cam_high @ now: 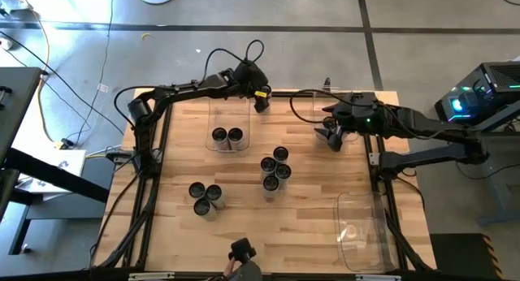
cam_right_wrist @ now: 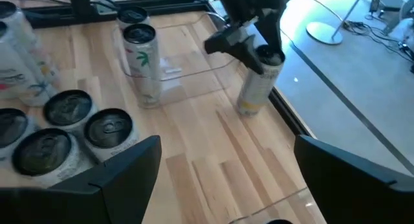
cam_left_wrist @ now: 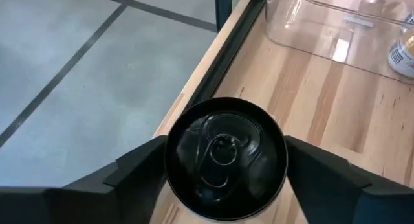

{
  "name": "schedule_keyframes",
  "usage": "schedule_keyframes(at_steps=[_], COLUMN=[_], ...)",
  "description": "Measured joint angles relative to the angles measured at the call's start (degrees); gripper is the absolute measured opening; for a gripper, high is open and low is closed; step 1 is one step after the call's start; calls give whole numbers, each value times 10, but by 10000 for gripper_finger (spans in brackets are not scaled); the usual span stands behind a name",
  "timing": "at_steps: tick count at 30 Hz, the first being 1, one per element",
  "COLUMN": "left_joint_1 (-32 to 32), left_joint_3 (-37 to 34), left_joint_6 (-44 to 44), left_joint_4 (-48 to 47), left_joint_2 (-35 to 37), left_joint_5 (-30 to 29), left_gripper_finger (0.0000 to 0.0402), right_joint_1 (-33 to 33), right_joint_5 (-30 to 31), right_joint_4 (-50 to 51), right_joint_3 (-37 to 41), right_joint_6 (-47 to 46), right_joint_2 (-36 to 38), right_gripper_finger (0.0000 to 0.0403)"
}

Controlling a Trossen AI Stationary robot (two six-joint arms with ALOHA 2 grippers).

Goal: Sort soda cans
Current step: Put the white-yellow soda can into the top right transparent bin

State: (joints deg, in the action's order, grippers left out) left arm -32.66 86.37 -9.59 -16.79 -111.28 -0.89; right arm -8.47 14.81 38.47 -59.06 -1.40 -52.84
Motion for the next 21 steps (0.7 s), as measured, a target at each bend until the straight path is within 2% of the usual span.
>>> schedule_keyframes(at_steps=[4,11,16,21], left_joint_1=[0,29,90,191], left_joint_3=[0,34,74,124], left_joint_6=[-15,-35,-89,-140], left_joint_4=[5,-23,-19,-60], left_joint_2=[0,18,52,61], left_joint_5=[5,56,69,96], left_gripper_finger=[245,245,245,245], right_joint_1=[32,109,147,185], right_joint_5=[1,15,16,17], right_joint_4=[1,-13,-32,-31], right_joint_3=[-16,-56,-58,-58], right_joint_6=[-18,-28,-39,-54], right_joint_2=[7,29,43,48], right_gripper_finger=[348,348,348,348])
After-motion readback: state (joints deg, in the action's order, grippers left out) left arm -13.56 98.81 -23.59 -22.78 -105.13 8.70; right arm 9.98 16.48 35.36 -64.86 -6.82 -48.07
